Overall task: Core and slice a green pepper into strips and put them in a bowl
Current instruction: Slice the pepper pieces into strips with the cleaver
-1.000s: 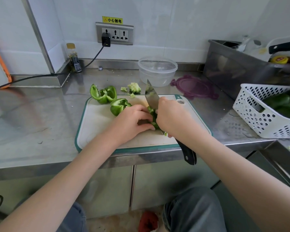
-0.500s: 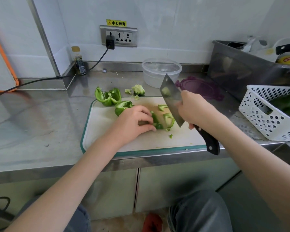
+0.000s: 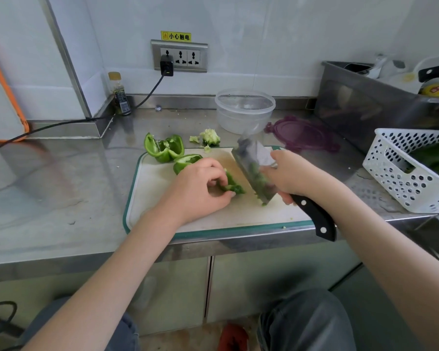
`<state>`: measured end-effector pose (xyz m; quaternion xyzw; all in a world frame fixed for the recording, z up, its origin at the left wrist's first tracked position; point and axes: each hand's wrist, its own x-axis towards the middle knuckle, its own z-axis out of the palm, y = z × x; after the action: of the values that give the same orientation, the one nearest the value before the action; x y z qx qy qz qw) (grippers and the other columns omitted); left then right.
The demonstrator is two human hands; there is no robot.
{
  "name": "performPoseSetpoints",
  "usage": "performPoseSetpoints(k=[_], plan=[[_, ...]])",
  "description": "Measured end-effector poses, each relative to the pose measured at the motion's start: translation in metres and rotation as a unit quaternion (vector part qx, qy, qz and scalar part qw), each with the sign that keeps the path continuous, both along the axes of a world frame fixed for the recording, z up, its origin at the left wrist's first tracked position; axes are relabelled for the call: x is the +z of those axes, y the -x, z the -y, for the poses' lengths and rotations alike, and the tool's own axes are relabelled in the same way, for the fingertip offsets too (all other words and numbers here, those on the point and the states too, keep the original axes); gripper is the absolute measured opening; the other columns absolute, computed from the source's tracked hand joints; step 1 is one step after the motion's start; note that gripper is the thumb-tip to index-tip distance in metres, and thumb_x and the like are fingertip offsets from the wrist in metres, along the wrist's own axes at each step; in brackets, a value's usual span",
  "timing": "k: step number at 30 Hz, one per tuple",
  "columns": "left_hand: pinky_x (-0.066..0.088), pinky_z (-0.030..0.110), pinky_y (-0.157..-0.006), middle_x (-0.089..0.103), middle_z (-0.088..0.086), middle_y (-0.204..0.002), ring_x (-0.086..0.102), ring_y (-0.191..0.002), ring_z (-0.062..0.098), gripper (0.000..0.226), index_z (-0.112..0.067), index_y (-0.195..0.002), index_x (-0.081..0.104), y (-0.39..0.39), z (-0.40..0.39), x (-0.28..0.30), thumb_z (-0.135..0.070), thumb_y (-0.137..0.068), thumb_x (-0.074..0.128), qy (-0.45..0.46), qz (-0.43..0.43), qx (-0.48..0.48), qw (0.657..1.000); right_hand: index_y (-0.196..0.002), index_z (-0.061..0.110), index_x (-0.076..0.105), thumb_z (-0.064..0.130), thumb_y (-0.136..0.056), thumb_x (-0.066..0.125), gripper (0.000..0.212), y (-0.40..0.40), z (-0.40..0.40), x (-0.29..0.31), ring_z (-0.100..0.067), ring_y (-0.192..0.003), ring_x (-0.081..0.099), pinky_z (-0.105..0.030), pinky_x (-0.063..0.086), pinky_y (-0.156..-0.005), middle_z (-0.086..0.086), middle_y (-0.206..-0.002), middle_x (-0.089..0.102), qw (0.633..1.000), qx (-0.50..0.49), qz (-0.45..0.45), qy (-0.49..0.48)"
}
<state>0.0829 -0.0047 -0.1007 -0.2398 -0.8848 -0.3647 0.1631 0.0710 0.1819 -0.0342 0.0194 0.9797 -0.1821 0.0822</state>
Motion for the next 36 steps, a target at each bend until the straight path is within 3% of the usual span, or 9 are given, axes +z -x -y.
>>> performPoseSetpoints(k=[2,5,8,11,14,18,23,28,36], plan=[[0.055,0.031,-0.08,0.057,-0.012,-0.098,0.06,-0.087,0.009,0.018,-0.016,-0.078,0.068,0.001,0.0,-0.001,-0.034,-0.074,0.072,0.008,0.012,-0.003,1.0,-0.132,-0.001,0.039,0.012,-0.097,0.048,0.038,-0.001,-0.011,0.005,-0.015,-0.03,0.049,-0.019,0.039,-0.034,-0.004,-0.041,0.051,1.0,-0.009,-0.008,0.013],[0.054,0.033,-0.08,0.057,-0.012,-0.101,0.059,-0.089,0.009,0.02,-0.019,-0.081,0.066,0.003,-0.001,-0.002,-0.038,-0.075,0.069,0.022,0.016,-0.009,1.0,-0.125,0.0,0.043,0.017,-0.098,0.045,0.031,-0.001,-0.026,0.01,-0.014,-0.027,0.047,-0.019,0.036,-0.033,-0.006,-0.043,0.05,1.0,-0.024,-0.011,0.016],[0.054,0.035,-0.08,0.058,-0.009,-0.102,0.06,-0.088,0.011,0.021,-0.017,-0.086,0.068,0.005,-0.003,-0.004,-0.036,-0.077,0.071,0.021,0.008,-0.016,1.0,-0.079,0.013,0.046,0.025,-0.099,0.043,0.023,-0.004,-0.028,0.014,-0.008,-0.022,0.043,-0.016,0.034,-0.029,-0.007,-0.05,0.051,0.998,-0.015,-0.059,0.035],[0.054,0.037,-0.078,0.061,-0.004,-0.098,0.06,-0.086,0.015,0.021,-0.014,-0.088,0.069,0.006,-0.004,-0.005,-0.031,-0.076,0.074,0.018,-0.009,-0.022,1.0,-0.066,0.022,0.035,0.026,-0.099,0.042,0.034,-0.012,-0.016,0.018,-0.004,-0.022,0.044,-0.013,0.033,-0.028,-0.005,-0.054,0.052,0.996,0.013,-0.08,0.047],[0.053,0.036,-0.076,0.062,-0.003,-0.093,0.06,-0.083,0.014,0.021,-0.014,-0.086,0.069,0.007,-0.003,-0.005,-0.029,-0.073,0.076,0.018,-0.03,-0.02,0.999,-0.065,0.023,0.033,0.026,-0.098,0.043,0.034,-0.018,-0.001,0.013,-0.003,-0.021,0.043,-0.01,0.03,-0.027,-0.002,-0.055,0.051,0.996,0.033,-0.074,0.043],[0.051,0.035,-0.076,0.063,-0.001,-0.089,0.06,-0.083,0.014,0.021,-0.014,-0.085,0.069,0.006,-0.004,-0.004,-0.028,-0.072,0.078,0.02,-0.033,-0.015,0.999,-0.067,0.021,0.032,0.027,-0.098,0.043,0.034,-0.02,0.009,0.006,-0.013,-0.04,0.05,-0.02,0.037,-0.039,-0.004,-0.059,0.051,0.996,0.054,-0.069,0.034],[0.05,0.033,-0.074,0.066,0.0,-0.084,0.06,-0.079,0.015,0.02,-0.013,-0.081,0.07,0.006,-0.004,-0.003,-0.025,-0.07,0.081,0.016,-0.045,-0.007,0.999,-0.072,0.017,0.029,0.026,-0.101,0.039,0.031,-0.02,0.014,0.004,-0.009,-0.015,0.037,-0.023,0.037,-0.038,-0.002,-0.021,0.04,0.998,0.055,-0.017,0.013],[0.05,0.032,-0.074,0.066,-0.001,-0.084,0.06,-0.078,0.014,0.021,-0.015,-0.081,0.07,0.007,-0.003,-0.005,-0.029,-0.069,0.081,0.022,-0.04,-0.002,0.999,-0.072,0.016,0.03,0.022,-0.1,0.042,0.031,-0.021,0.019,0.006,-0.01,-0.015,0.038,-0.026,0.037,-0.038,-0.008,-0.061,0.047,0.997,0.069,-0.015,-0.016],[0.049,0.034,-0.072,0.067,0.0,-0.081,0.059,-0.078,0.014,0.021,-0.016,-0.08,0.07,0.008,-0.003,-0.004,-0.028,-0.068,0.082,0.034,-0.042,-0.005,0.999,-0.102,0.006,0.044,0.012,-0.096,0.043,0.008,-0.017,0.032,-0.008,-0.024,-0.044,0.053,-0.028,0.034,-0.036,-0.009,-0.078,0.054,0.993,0.064,-0.037,-0.091]])
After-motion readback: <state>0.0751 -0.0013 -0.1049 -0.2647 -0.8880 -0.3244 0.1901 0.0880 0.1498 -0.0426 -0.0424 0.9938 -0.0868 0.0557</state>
